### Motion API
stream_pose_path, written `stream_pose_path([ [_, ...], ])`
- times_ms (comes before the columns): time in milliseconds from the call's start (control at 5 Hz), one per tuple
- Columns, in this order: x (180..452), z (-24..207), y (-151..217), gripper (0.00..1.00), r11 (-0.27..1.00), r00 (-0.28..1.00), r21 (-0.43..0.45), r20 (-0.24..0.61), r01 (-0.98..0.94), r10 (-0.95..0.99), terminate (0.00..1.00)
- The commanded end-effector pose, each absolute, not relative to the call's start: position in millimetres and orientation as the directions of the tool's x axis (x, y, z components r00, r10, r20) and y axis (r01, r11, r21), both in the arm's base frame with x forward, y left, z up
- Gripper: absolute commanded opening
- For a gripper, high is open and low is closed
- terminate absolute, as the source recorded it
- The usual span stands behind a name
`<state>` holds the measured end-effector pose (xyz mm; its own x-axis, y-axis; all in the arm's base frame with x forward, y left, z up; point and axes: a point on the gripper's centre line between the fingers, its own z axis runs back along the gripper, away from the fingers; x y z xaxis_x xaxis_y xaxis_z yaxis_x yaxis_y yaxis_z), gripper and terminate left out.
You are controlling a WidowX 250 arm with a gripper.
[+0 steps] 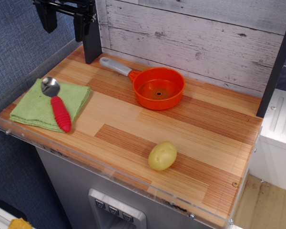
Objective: Move the pan to the right of the egg
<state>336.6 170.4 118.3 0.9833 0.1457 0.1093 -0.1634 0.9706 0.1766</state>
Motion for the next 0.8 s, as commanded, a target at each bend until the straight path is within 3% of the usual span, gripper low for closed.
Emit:
stream_pose_path([
  [0,336.6,118.3,170.4,1.00,0.971,0.983,0.177,0.109,-0.163,0.146,0.00],
  [600,346.8,105.3,112.7,1.00,0.902,0.909,0.114,0.055,-0.416,0.412,0.00],
])
